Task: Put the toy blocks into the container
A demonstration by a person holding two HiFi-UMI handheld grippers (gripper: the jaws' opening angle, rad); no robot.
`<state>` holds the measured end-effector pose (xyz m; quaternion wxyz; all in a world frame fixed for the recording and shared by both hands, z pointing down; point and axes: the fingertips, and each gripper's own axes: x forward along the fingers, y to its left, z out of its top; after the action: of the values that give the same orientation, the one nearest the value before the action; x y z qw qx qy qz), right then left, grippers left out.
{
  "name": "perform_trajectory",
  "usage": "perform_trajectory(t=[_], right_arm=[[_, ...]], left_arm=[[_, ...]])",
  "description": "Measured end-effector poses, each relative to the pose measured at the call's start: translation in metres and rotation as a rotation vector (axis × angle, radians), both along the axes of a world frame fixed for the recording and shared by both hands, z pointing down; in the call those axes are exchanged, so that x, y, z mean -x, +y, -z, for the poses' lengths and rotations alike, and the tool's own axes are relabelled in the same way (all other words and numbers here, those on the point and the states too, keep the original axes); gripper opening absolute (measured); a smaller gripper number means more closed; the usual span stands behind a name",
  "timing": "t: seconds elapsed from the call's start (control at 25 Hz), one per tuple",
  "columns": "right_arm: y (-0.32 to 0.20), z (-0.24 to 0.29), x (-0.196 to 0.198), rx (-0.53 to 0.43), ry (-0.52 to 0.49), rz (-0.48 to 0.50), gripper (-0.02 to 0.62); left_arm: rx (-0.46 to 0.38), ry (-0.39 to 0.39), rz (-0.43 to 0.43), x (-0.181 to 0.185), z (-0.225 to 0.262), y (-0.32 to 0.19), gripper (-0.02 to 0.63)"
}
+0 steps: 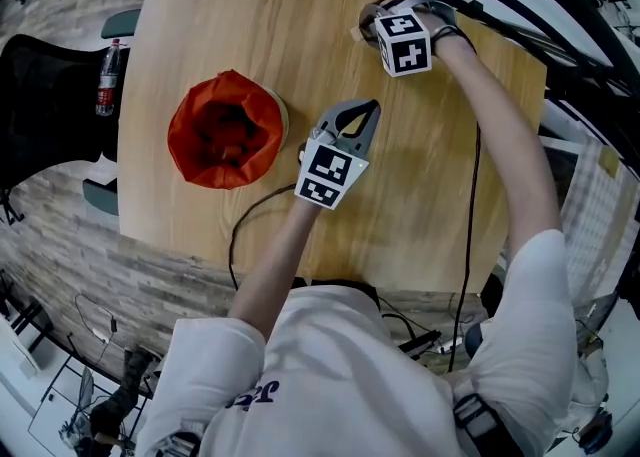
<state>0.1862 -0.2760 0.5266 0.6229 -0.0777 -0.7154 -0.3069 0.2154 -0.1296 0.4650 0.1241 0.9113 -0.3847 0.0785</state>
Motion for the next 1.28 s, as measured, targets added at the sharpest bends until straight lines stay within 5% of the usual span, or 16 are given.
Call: perform_trajectory(t=[0.64, 1.28], right_arm=[[0.115, 0.117, 0.028, -0.132, -0.186, -0.197, 0.132], [0.219, 0.230, 0.102, -0.179, -0.725, -0.415, 0.133]], left_arm=[[-0.103, 0.070, -0.059, 0.061, 0.090, 0.087, 0.014], [-0.211, 0.092, 0.032, 0.154, 0.162, 0.144, 0.014]])
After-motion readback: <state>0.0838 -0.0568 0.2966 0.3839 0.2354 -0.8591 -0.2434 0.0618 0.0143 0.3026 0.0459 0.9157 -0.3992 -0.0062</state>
